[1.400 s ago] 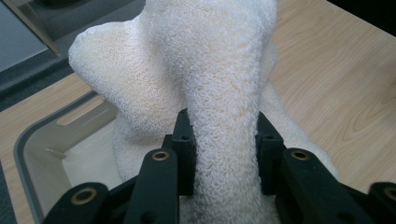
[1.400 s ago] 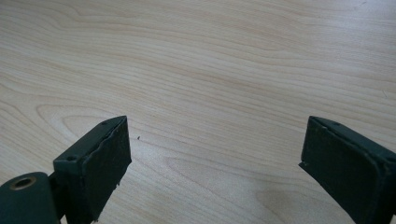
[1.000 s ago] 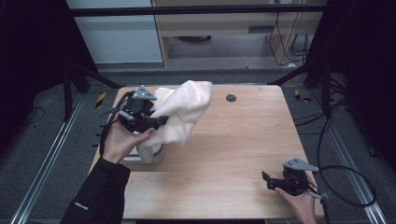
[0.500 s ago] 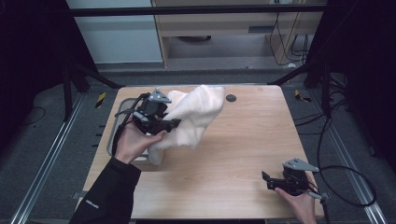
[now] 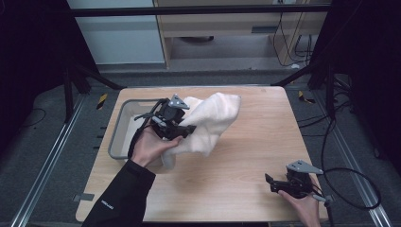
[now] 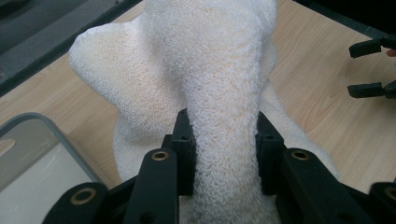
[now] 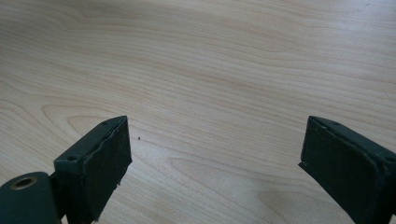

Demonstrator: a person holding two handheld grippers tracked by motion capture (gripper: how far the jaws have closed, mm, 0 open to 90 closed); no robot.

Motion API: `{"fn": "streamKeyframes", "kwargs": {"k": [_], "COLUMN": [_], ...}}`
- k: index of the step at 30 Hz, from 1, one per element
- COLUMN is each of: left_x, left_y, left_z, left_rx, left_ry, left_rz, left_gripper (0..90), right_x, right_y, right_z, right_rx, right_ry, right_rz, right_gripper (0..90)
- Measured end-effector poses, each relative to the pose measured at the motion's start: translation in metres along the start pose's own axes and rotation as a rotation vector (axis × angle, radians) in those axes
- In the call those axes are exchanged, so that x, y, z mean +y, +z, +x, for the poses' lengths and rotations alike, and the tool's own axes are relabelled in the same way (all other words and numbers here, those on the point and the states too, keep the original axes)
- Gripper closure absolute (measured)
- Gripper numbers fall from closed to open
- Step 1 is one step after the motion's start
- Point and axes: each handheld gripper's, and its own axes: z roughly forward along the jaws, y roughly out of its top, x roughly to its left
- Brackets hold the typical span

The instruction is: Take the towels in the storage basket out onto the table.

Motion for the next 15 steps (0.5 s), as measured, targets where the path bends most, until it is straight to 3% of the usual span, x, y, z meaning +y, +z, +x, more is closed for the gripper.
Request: {"fn": "streamKeyframes", "kwargs": {"k": [15], "left_x": [0.002], "left_y": [0.031], "left_z": [-0.012], "left_rx": [-0.031], "left_ry": [0.01], "left_rz": [0.013], "left_gripper": [67.6], "right_x": [-0.001], "right_y": [0.001], "right_z": [0.0], "right_rx": [-0.002], "right_ry": [-0.012], "right_rz": [0.004], "right_gripper": [8.5]}}
